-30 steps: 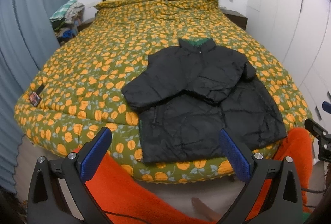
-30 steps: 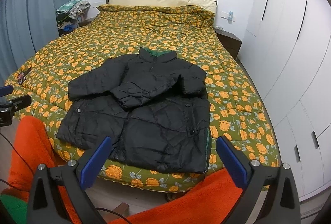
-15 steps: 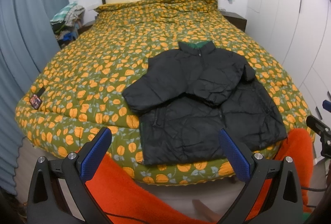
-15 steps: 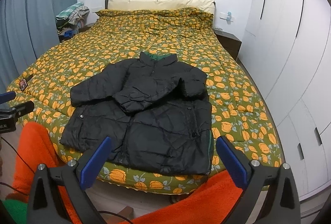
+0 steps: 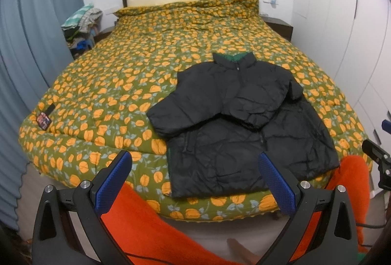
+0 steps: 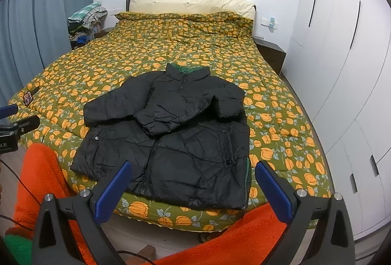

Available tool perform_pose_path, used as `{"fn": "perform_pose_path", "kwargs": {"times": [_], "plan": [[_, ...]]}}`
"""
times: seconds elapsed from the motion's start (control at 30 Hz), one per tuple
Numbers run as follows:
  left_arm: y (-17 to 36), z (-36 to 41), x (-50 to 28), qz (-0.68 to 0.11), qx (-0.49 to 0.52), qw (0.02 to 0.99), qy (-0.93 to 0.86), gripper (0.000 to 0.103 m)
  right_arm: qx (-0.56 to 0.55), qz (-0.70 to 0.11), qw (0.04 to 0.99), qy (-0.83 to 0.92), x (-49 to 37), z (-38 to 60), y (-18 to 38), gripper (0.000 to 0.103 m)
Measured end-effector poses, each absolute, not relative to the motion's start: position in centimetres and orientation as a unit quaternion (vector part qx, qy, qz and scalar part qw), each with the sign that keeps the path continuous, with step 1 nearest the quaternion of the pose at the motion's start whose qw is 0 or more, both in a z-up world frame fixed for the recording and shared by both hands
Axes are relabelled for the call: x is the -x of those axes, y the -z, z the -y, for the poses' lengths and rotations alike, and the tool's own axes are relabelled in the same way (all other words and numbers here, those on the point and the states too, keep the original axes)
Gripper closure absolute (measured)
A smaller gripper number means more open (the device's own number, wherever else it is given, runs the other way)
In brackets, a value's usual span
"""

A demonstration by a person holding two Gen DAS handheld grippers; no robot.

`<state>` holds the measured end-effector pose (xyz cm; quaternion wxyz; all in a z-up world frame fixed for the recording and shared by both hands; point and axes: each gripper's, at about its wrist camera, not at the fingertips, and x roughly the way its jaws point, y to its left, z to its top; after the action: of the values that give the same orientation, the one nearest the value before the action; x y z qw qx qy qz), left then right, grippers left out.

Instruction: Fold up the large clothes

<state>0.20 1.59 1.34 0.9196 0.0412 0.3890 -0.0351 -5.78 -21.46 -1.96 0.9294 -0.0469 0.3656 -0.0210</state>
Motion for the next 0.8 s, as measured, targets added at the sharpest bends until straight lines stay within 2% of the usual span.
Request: {"fn": "perform_pose_path", "kwargs": {"times": [0.8], "plan": [[-1.43,-2.0,-0.82,-0.385,-0.041,0.922,0.027,0.0,0.049,-0.353,0.934,-0.001,5.36,20.51,1.44,0.001]]}}
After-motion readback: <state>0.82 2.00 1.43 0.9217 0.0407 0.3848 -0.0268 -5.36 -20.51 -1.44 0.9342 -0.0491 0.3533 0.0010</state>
